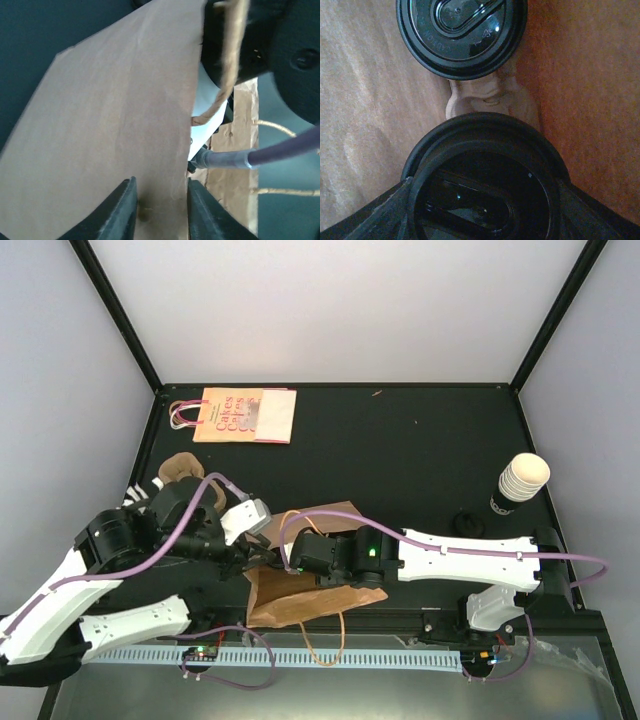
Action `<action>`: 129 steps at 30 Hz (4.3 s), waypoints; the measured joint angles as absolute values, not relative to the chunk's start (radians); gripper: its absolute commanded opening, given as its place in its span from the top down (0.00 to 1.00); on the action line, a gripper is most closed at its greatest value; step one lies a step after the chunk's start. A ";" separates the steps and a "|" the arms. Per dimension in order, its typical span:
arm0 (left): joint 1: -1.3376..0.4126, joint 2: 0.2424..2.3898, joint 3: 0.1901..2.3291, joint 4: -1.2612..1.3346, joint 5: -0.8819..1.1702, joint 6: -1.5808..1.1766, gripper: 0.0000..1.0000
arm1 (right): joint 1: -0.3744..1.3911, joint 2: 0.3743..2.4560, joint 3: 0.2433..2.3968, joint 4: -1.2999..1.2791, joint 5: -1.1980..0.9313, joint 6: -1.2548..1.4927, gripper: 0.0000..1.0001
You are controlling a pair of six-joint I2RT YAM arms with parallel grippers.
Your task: Pack the takeout coffee
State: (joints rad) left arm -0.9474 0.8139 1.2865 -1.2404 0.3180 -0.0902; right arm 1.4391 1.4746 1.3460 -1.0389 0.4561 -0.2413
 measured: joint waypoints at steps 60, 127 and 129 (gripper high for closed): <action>-0.965 0.824 1.338 -1.257 0.246 -0.125 0.98 | 1.475 1.419 1.260 -0.936 0.519 -0.247 0.51; -0.965 0.759 1.313 -1.297 0.203 -0.078 0.98 | 1.490 1.390 1.180 -0.892 0.593 -0.339 0.51; -0.965 0.759 1.313 -1.297 0.203 -0.077 0.98 | 1.509 1.394 1.183 -0.905 0.593 -0.320 0.51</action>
